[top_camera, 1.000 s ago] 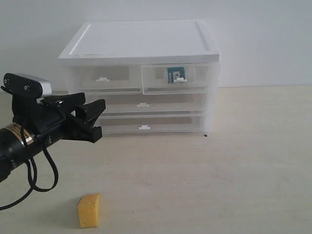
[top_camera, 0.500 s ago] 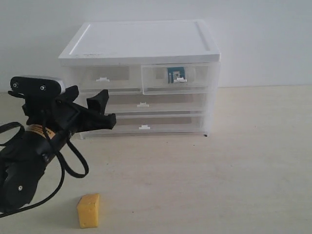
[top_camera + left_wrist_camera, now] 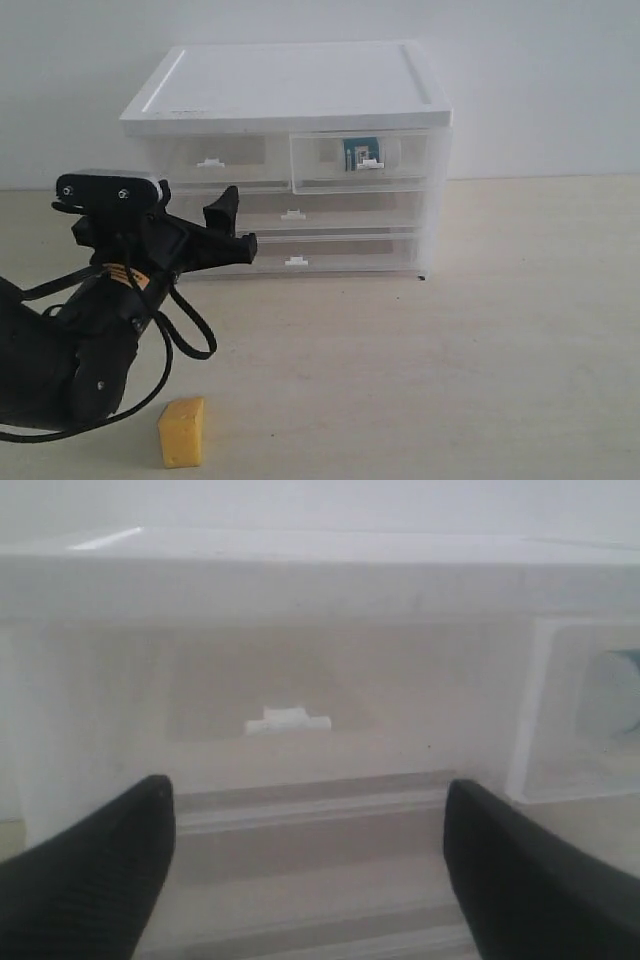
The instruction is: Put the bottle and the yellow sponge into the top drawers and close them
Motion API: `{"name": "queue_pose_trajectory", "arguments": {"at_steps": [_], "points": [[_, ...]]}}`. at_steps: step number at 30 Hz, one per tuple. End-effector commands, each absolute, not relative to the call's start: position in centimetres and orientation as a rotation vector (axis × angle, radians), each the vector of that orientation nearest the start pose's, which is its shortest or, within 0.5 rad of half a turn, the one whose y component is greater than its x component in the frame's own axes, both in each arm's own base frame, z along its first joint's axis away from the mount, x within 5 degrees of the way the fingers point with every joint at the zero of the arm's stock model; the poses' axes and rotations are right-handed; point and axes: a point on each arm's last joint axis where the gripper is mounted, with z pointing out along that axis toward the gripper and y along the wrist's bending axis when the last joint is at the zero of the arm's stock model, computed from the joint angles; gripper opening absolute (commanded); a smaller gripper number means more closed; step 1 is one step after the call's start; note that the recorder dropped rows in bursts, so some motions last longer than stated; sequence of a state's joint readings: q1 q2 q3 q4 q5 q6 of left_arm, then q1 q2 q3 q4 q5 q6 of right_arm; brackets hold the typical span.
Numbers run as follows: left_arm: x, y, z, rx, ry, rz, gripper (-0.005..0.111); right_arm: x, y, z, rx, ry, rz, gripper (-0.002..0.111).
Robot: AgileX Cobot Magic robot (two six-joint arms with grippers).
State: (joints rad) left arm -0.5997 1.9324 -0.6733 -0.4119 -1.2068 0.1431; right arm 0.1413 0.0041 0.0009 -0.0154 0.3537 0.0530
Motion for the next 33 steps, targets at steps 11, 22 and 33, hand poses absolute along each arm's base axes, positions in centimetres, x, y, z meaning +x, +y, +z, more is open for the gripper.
{"name": "queue_pose_trajectory", "arguments": {"at_steps": [11,22,33], "points": [[32.0,-17.1,16.6,0.053,1.49,-0.159,0.071,5.3,0.7,18.2,-0.091,1.833,0.118,0.0],[33.0,-17.7,16.9,0.071,1.534,-0.121,0.071,5.3,0.7,18.2,-0.091,1.833,0.118,0.0],[33.9,-17.8,15.0,0.052,1.504,-0.071,0.071,5.3,0.7,18.2,-0.091,1.833,0.118,0.0]]}}
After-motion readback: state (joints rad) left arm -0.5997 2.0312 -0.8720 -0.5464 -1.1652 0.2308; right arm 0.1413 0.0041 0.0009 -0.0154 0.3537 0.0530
